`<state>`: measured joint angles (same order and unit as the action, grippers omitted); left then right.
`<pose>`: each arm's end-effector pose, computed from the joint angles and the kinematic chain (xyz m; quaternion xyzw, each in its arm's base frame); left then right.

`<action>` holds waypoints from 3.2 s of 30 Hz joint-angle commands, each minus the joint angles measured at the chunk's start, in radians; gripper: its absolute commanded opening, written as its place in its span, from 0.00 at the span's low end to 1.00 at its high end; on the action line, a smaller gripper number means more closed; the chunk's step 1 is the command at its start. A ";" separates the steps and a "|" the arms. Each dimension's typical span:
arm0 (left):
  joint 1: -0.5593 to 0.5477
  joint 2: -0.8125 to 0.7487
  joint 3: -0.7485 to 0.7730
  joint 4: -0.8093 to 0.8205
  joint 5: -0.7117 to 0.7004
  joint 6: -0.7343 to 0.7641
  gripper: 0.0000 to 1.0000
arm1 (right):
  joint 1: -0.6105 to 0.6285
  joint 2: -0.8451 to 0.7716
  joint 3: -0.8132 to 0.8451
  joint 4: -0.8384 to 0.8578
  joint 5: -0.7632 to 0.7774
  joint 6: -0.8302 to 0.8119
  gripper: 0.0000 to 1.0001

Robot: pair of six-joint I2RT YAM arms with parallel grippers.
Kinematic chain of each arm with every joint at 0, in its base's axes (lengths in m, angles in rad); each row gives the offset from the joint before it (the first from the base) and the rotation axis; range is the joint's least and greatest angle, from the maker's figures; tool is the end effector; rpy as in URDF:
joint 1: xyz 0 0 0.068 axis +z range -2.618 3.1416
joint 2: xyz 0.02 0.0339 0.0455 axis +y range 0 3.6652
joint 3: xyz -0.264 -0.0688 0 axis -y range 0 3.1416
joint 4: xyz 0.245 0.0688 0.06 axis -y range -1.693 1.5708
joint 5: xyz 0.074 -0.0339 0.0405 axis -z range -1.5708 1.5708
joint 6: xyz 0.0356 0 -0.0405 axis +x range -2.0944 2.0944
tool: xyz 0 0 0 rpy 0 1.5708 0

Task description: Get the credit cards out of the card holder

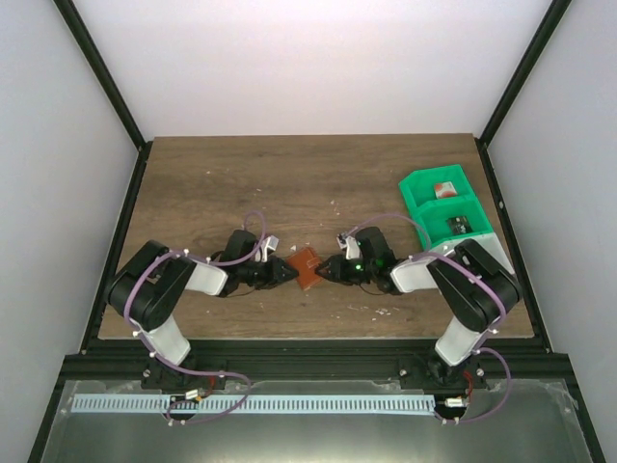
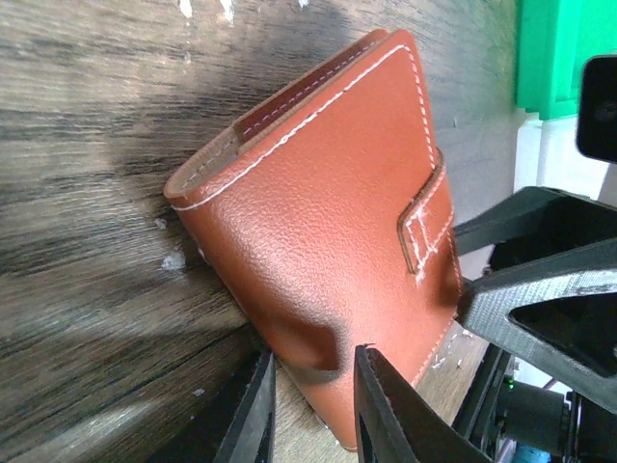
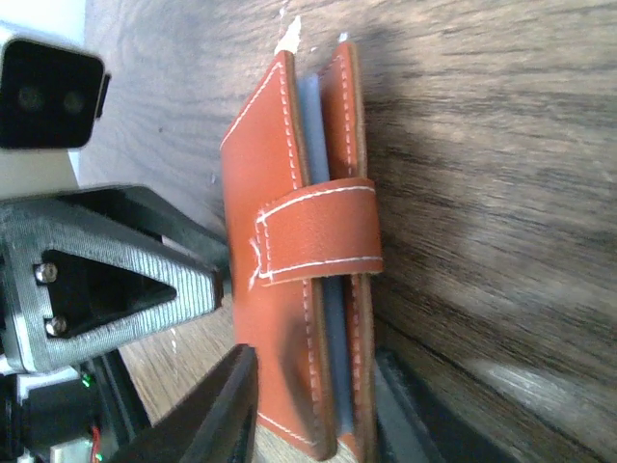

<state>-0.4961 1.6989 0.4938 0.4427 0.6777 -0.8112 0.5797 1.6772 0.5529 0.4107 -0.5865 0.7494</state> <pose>0.2277 -0.1486 0.0977 -0.0069 0.8769 -0.4682 0.1086 0.2287 0.1733 0.1131 -0.0459 0.8778 0.4523 0.1510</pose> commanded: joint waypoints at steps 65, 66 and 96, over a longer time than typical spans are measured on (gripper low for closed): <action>-0.118 -0.184 0.119 -0.304 -0.175 0.093 0.50 | 0.124 -0.227 0.170 -0.562 0.419 -0.308 0.33; -0.127 -0.183 0.122 -0.307 -0.179 0.091 0.48 | 0.119 -0.215 0.170 -0.556 0.410 -0.307 0.33; -0.185 -0.115 0.169 -0.378 -0.255 0.138 0.38 | 0.108 -0.205 0.027 -0.325 0.216 -0.208 0.00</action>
<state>-0.6701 1.6081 0.6289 0.1505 0.4828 -0.7143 0.6895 1.5059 0.5972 0.0326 -0.2981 0.4976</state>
